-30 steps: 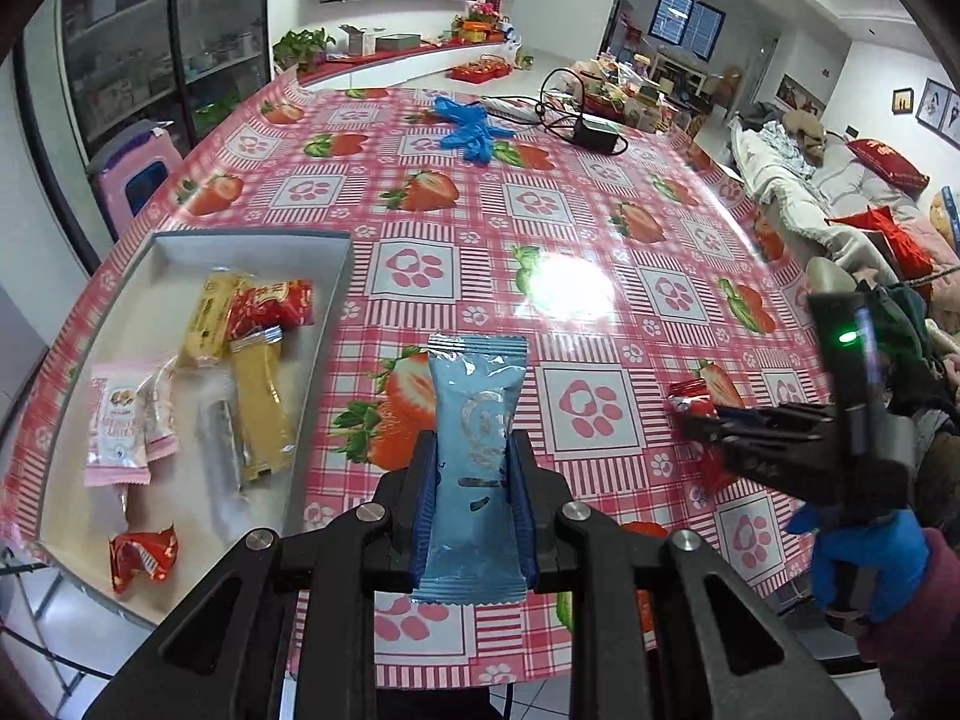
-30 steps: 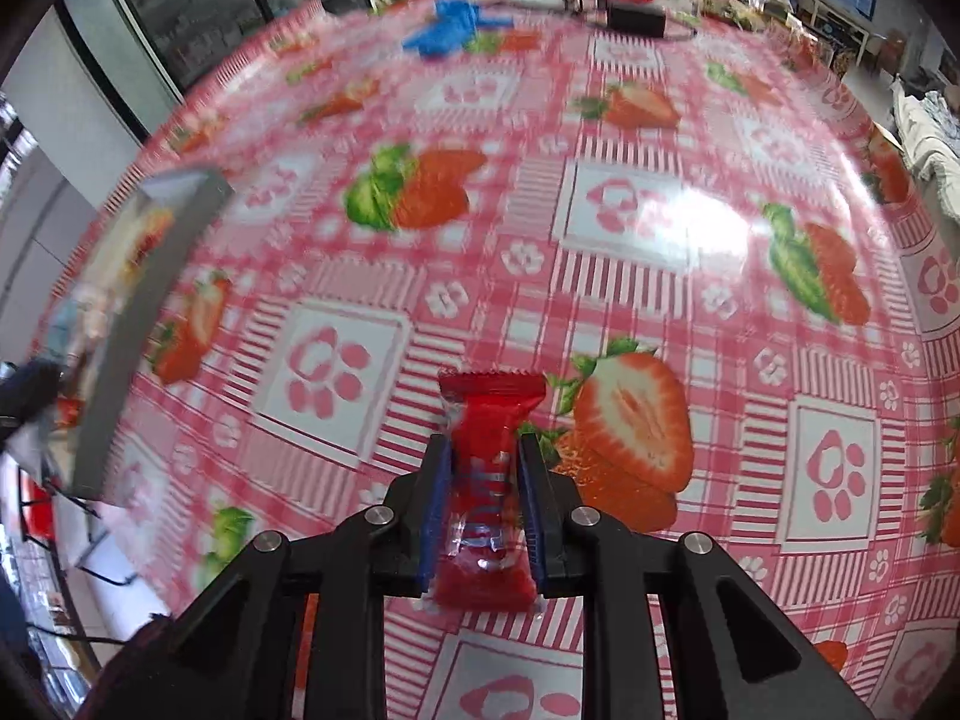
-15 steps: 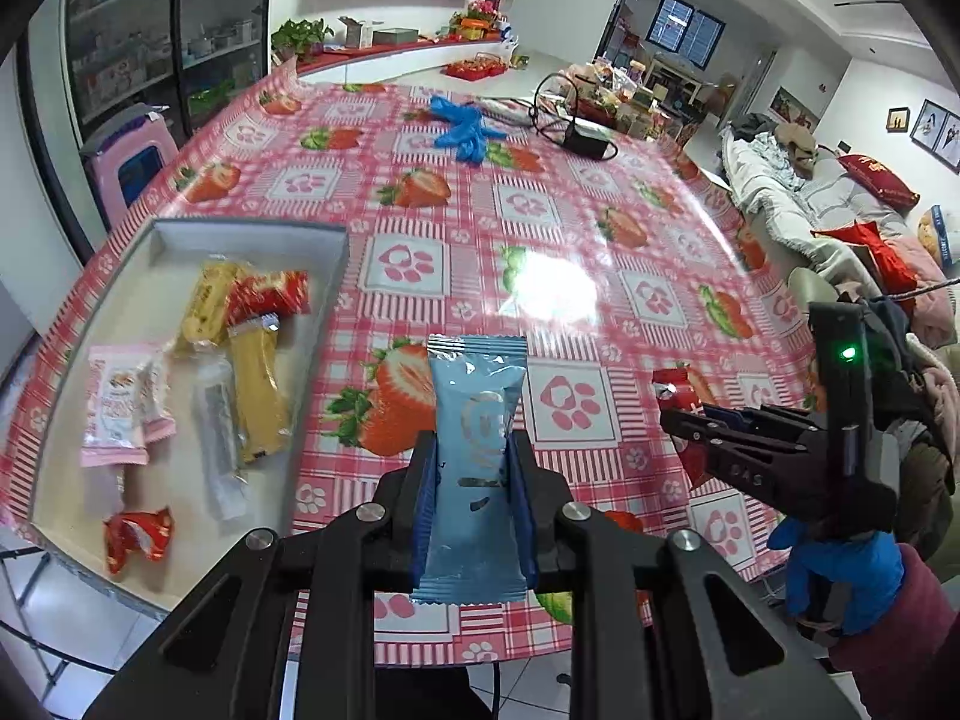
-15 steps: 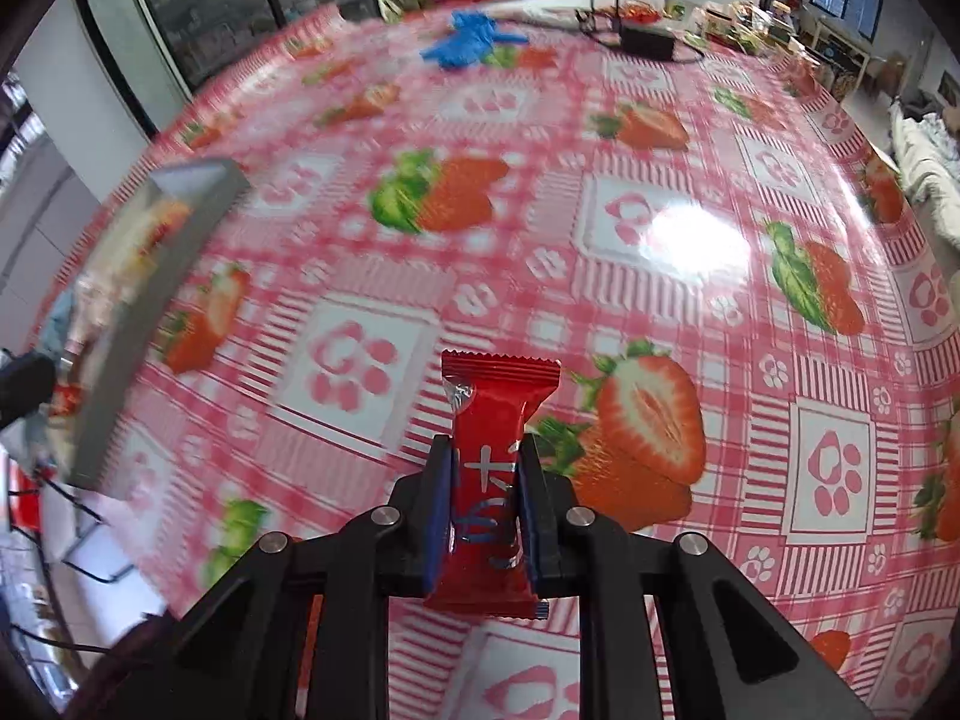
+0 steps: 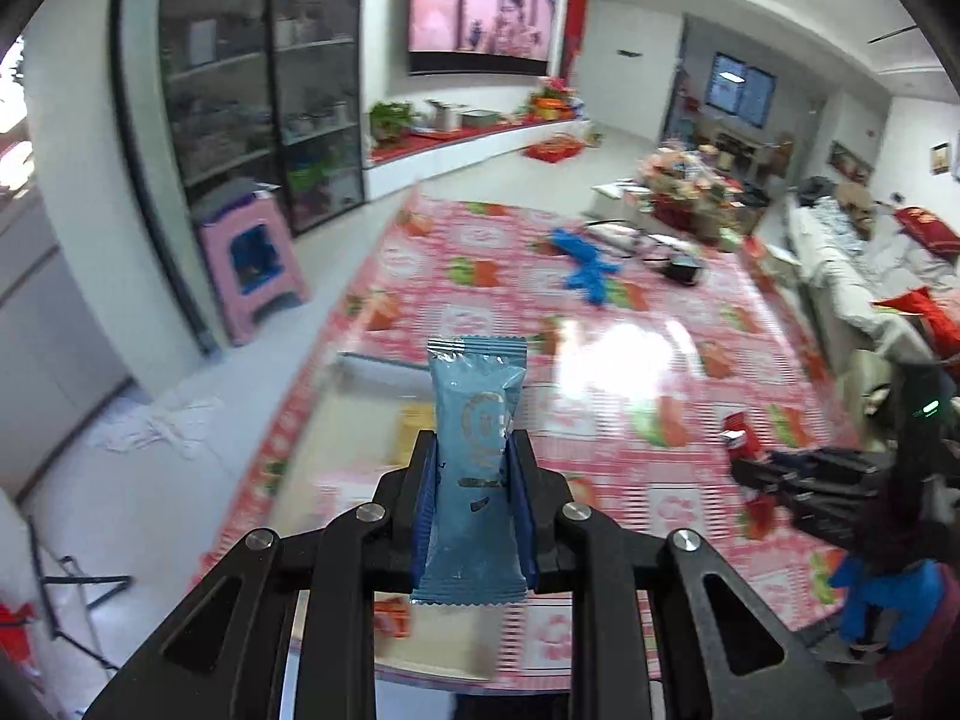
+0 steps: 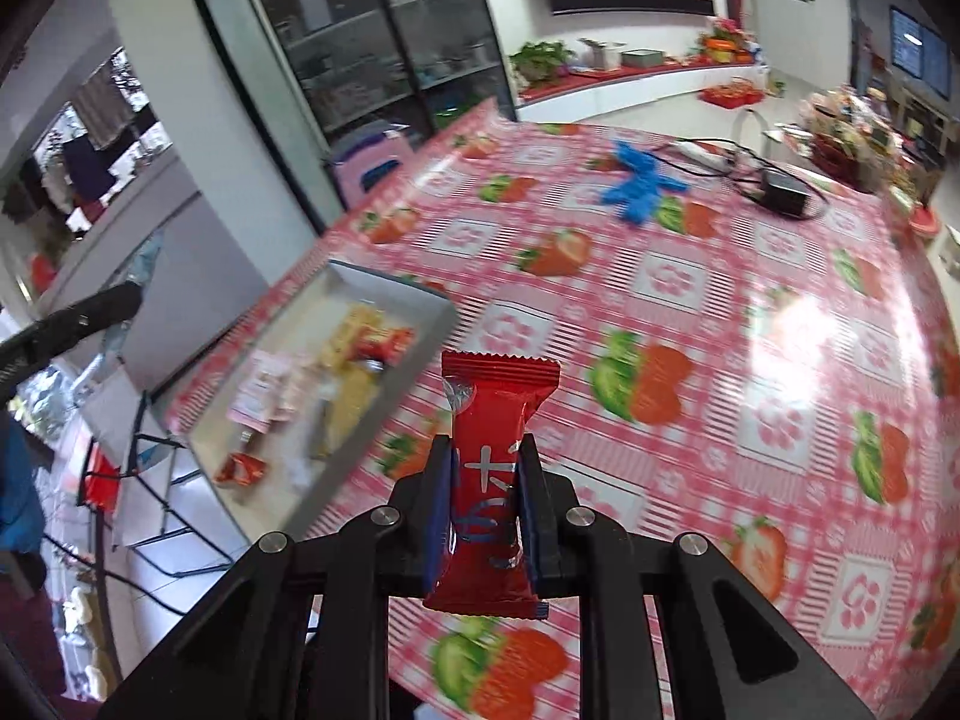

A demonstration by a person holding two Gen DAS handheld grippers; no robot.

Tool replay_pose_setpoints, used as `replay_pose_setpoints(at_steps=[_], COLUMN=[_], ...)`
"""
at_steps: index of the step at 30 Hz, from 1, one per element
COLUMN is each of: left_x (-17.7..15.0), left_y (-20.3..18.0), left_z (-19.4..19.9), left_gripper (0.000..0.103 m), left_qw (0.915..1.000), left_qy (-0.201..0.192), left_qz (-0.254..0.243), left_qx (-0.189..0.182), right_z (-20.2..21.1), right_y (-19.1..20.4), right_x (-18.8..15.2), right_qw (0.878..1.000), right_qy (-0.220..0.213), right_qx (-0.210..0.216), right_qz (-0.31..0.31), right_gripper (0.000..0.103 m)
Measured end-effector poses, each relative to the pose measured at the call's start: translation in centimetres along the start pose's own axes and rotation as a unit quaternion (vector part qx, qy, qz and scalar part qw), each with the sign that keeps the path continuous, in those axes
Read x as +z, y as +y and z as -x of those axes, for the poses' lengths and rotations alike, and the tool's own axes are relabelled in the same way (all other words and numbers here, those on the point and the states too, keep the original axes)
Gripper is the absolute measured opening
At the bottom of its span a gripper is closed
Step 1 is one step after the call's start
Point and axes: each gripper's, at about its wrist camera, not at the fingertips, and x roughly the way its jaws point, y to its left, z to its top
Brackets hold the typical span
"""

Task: Organize snacks
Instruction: 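Lift both packets and carry them over the white tray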

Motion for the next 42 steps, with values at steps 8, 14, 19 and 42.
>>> replay_pose_setpoints(at_steps=[8, 14, 19, 42], left_x=[-2.8, -5.0, -5.7, -5.2], left_y=[3.8, 4.7, 5.3, 6.6], left_z=[-4.4, -9.6, -12.7, -17.6], left_gripper=[0.025, 0.025, 0.025, 0.026], left_qw=[0.9979, 0.995, 0.9933, 0.992], left_qy=[0.033, 0.074, 0.092, 0.101], left_qz=[0.02, 0.034, 0.036, 0.036], left_qx=[0.051, 0.059, 0.061, 0.067], right_z=[-2.5, -8.3, -12.8, -19.5], right_y=[6.2, 9.7, 11.1, 11.5], right_x=[4.8, 5.2, 4.8, 5.4], right_qw=[0.998, 0.995, 0.992, 0.987], right_qy=[0.009, 0.05, 0.093, 0.137], right_qx=[0.031, 0.044, 0.045, 0.015], right_qz=[0.053, 0.073, 0.076, 0.079], right_gripper=[0.021, 0.021, 0.021, 0.021])
